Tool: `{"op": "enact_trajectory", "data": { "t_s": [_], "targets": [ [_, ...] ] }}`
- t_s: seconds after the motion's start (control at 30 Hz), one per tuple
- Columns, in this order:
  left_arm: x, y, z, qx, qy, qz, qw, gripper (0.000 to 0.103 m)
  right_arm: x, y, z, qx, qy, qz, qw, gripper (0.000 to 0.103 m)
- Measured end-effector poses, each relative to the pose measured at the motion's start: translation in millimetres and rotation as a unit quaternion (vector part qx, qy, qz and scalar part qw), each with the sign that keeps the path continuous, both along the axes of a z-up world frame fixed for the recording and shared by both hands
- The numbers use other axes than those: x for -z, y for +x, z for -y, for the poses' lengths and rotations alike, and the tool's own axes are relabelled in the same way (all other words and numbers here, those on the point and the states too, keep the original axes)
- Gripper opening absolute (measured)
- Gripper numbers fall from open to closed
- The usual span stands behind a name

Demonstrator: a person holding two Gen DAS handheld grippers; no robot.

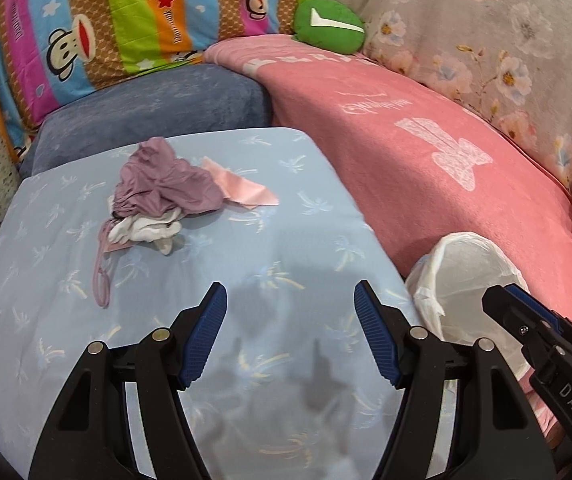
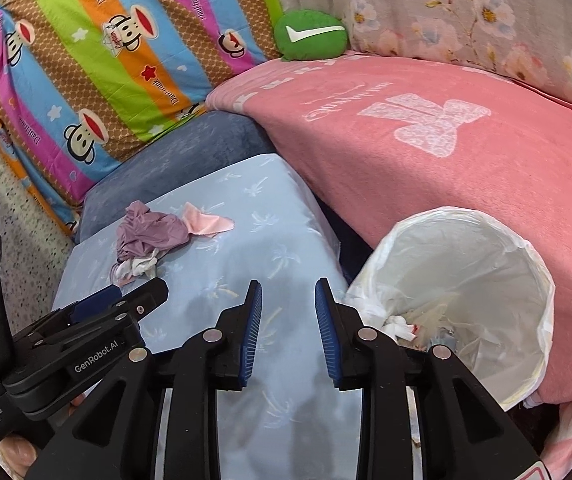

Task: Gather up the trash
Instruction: 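Move both tools back to the mauve fabric and white socks on the table, then grasp the mauve fabric with the right tool while the left tool grasps white socks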

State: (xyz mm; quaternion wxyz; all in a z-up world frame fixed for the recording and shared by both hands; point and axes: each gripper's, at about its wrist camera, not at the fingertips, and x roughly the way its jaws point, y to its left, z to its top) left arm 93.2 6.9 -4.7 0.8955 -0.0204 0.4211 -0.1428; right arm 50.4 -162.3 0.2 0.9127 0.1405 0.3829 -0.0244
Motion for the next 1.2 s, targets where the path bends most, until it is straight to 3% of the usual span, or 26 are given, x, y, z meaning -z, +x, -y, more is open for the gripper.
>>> {"op": "enact_trajectory", "data": {
  "t_s": [0.23,0.4,0.7,1.2],
  "targets": [
    [7,12,-44,-0.046,-0.008,-0.010,0.9989,0.063,-1,21,-36,-0.030,-0.010,-0.004,0.999,0.036],
    [12,20,-78,-0.082,-0.005,-0.013,0.9965,0.073,-3,41,-64,-0.052,-0.014,-0.001,0.999,0.044],
    [24,40,-134,-0.138,-0.002,-0.025,0.9901,0.077,5,94,-116,-0.087,-0.014,-0.001,0.996,0.057],
    [44,90,-187,-0.179,-0.004,-0.044,0.9829,0.078,39,201,-187,-0.126,-0.020,-0.022,0.992,0.064]
  ]
}}
